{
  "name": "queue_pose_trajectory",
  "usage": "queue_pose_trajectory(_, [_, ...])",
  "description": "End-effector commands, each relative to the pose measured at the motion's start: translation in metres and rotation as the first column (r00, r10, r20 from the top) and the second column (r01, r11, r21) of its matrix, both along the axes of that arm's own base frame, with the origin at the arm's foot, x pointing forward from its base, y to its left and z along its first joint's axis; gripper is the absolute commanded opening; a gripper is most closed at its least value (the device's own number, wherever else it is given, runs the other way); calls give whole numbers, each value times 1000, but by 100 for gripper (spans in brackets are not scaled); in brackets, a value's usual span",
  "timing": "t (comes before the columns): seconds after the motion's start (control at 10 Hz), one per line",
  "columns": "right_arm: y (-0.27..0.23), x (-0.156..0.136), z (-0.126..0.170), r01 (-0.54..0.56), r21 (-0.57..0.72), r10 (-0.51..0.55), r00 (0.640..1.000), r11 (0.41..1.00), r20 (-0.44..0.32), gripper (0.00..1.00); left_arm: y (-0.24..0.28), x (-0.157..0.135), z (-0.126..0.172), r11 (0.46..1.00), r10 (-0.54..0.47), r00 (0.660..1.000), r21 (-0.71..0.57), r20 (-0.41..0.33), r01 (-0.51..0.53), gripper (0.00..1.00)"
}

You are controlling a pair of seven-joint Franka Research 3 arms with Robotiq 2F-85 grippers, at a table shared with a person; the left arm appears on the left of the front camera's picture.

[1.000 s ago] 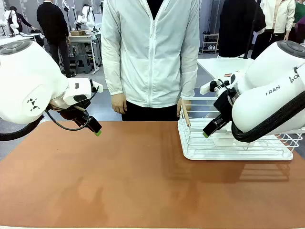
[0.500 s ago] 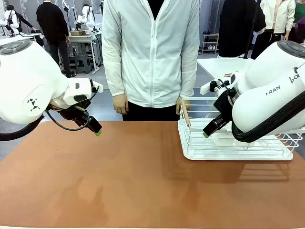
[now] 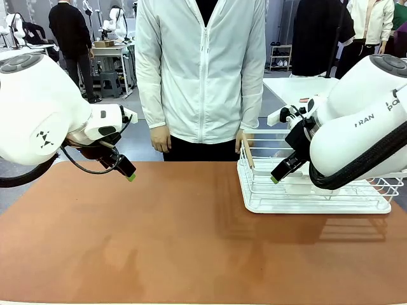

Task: Clean the table.
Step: Pick up the Lint Roller when the human hands it over.

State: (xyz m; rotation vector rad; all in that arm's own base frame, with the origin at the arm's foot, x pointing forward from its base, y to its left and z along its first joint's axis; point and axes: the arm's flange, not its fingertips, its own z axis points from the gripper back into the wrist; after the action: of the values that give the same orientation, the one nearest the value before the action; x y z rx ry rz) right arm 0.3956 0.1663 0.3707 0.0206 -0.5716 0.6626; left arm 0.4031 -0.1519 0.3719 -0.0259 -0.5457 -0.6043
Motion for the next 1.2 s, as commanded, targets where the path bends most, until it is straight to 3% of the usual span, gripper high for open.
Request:
queue_pose_trajectory(0.0, [0,0,0,0,0,0,1000,1000,0,100,0,0,0,1000,0,1000,0,0,0,100])
queue_pose_trajectory(0.1, [-1,3,32,44,111,-37,998,993,-58,100,3,4,28,996,20,995,-81,-102,-28,100])
queue_pose_trajectory(0.2, [-9,12,63,114,234,-75,982,965,-171,100,16,9,55,979,7,972,-197,-235,-55,100])
queue_pose_trajectory(0.3, [-30,22,89,201,416,-39,930,887,-366,100,43,16,80,926,-42,912,-359,-408,-118,100])
queue_pose_trajectory(0.4, [-52,28,103,260,515,8,888,817,-461,100,73,20,95,852,-138,838,-495,-529,-172,100])
queue_pose_trajectory(0.5, [-76,32,112,321,602,80,836,731,-543,100,102,19,105,749,-260,763,-623,-592,-227,100])
queue_pose_trajectory(0.6, [-103,36,117,401,653,127,785,643,-607,100,133,17,113,651,-358,703,-704,-614,-283,100])
queue_pose_trajectory(0.7, [-136,40,121,486,681,209,709,547,-674,100,169,13,120,602,-410,659,-730,-631,-324,100])
queue_pose_trajectory(0.8, [-165,40,124,537,680,218,682,499,-698,100,204,9,127,524,-444,640,-761,-627,-383,100])
queue_pose_trajectory(0.9, [-194,39,126,558,687,245,665,466,-706,100,237,3,132,489,-474,618,-771,-627,-407,100])
queue_pose_trajectory(1.0, [-223,37,127,601,687,241,655,408,-716,100,268,-2,134,462,-450,621,-762,-642,-454,100])
queue_pose_trajectory(1.1, [-251,34,126,620,680,235,647,392,-726,100,299,-9,136,416,-454,629,-775,-631,-476,100])
